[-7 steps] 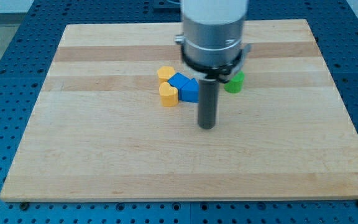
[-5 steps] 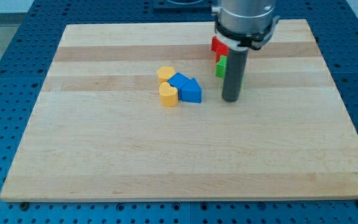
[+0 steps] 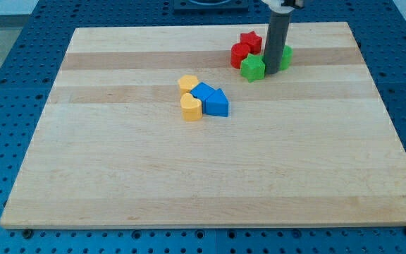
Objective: Move the red star diagonally to the red circle
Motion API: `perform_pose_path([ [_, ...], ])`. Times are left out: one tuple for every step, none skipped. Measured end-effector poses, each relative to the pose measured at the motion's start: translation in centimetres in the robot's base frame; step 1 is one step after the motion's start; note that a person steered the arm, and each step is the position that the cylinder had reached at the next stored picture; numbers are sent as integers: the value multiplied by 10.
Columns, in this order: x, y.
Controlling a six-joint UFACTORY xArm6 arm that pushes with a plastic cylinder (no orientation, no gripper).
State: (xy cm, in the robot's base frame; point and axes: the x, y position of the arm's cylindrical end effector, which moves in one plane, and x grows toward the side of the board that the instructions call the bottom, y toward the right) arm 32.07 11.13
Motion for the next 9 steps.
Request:
perform_pose_path([
  [-26,0],
  [-44,0],
  [-51,-6],
  [-52,-27],
  [-66,-39],
  [-78,-48],
  [-79,-67],
  [-80,-90],
  [-81,-111],
])
